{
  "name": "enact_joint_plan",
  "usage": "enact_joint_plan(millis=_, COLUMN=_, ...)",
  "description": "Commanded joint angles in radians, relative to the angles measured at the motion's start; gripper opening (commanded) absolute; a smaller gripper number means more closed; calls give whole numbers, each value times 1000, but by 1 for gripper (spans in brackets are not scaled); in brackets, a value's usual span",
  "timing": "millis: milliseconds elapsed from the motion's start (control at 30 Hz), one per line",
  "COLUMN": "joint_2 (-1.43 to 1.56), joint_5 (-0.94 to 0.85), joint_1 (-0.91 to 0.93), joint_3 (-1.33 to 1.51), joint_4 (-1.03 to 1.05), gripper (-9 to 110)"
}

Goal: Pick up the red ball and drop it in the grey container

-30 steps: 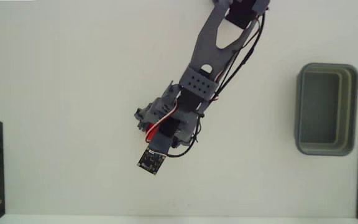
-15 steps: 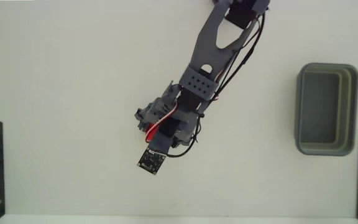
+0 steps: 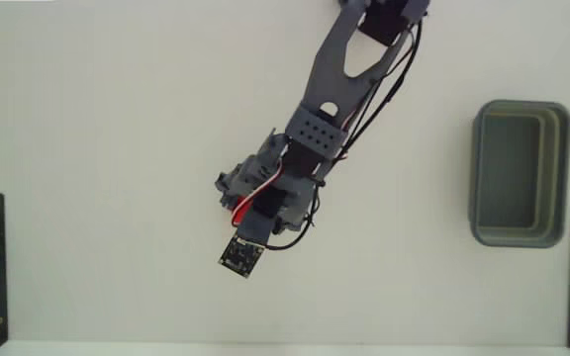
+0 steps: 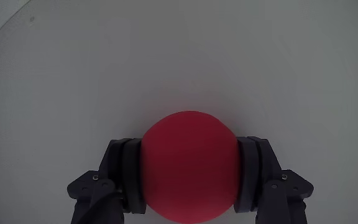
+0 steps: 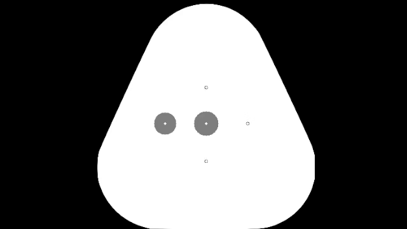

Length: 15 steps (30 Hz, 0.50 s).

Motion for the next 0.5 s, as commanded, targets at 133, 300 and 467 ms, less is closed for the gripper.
enact_joint_plan(millis=133, joint_2=35, joint_5=3, joint_1=7, joint_3=-5, joint_4=-7, gripper=74)
enact_joint_plan(millis=300, joint_2=35, joint_5=3, joint_1=7, joint_3=-5, joint_4=-7, gripper=73)
enact_joint_plan(millis=467, joint_2=35, joint_5=3, joint_1=7, joint_3=-5, joint_4=-7, gripper=72)
